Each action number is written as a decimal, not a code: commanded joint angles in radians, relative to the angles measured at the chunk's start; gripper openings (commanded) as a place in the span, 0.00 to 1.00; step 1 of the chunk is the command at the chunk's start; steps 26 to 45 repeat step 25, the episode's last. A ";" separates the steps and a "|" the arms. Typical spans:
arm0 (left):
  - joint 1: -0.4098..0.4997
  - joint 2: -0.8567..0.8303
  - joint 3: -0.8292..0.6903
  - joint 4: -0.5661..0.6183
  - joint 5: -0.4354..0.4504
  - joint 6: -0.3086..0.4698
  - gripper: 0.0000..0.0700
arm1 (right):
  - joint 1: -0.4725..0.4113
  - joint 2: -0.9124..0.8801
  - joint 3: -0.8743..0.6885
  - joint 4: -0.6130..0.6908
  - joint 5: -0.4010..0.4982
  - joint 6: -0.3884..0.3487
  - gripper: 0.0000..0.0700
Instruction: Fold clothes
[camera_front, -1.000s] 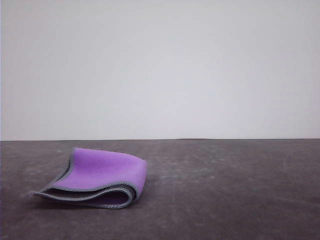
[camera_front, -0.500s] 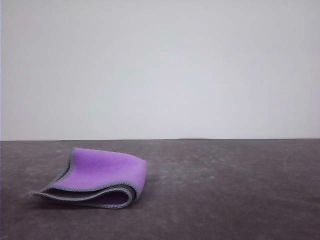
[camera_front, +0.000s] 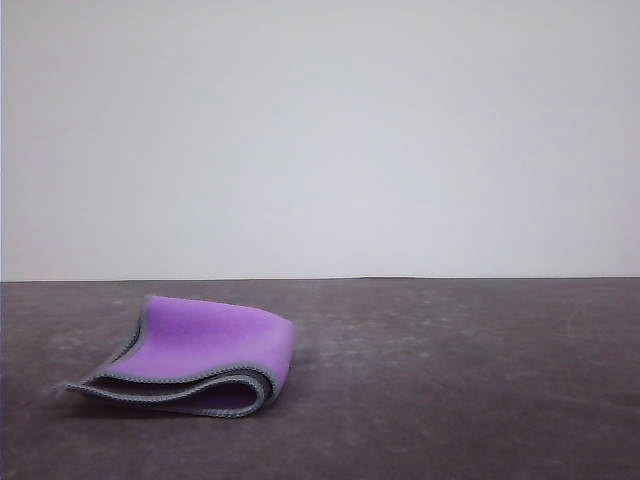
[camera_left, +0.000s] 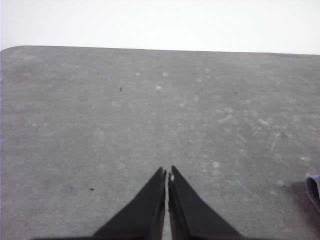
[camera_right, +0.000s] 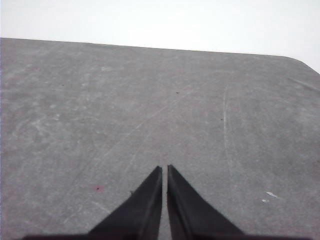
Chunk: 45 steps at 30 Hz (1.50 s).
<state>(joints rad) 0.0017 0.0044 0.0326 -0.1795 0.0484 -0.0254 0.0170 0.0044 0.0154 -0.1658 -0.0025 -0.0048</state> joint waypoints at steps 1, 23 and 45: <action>0.001 -0.001 -0.019 -0.007 -0.004 0.010 0.00 | 0.000 -0.001 -0.003 0.008 0.003 -0.003 0.02; 0.001 -0.001 -0.019 -0.007 -0.004 0.010 0.00 | 0.000 -0.001 -0.003 0.008 0.003 -0.003 0.02; 0.001 -0.001 -0.019 -0.007 -0.004 0.010 0.00 | 0.000 -0.001 -0.003 0.008 0.003 -0.003 0.02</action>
